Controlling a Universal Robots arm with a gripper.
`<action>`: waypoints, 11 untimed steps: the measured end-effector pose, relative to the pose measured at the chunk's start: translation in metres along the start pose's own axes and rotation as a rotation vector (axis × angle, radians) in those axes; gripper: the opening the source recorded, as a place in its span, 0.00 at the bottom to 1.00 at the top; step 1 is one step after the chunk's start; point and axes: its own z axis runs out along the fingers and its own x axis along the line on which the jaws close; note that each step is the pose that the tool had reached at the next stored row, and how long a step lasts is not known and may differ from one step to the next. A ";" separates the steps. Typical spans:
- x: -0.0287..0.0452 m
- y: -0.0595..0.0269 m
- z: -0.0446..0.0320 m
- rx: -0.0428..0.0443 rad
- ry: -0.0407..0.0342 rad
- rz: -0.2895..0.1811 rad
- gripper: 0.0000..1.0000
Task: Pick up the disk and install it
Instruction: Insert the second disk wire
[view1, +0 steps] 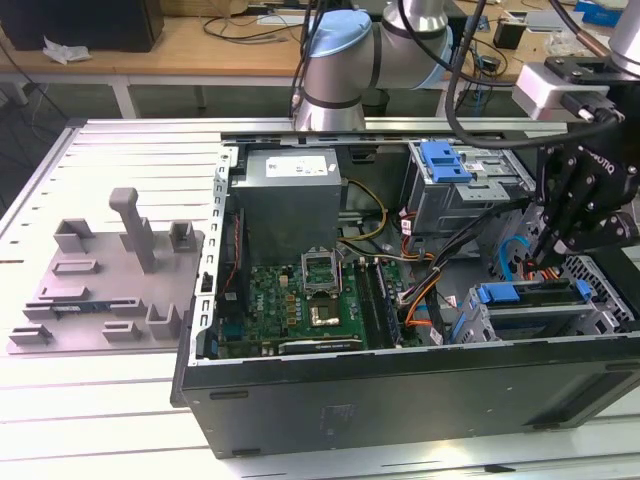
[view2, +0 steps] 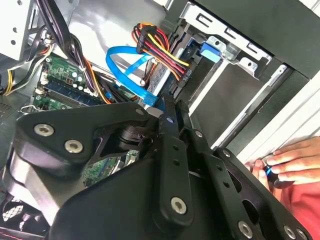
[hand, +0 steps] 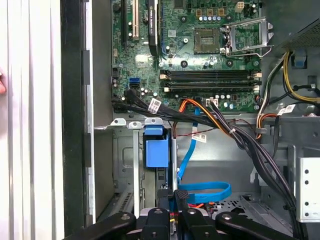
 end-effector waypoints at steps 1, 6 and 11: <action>0.0012 -0.0002 0.0001 0.0002 -0.0051 0.000 0.16; 0.0024 -0.0004 0.0001 0.0005 -0.0098 0.000 0.16; 0.0031 -0.0004 0.0001 0.0006 -0.0122 0.000 0.16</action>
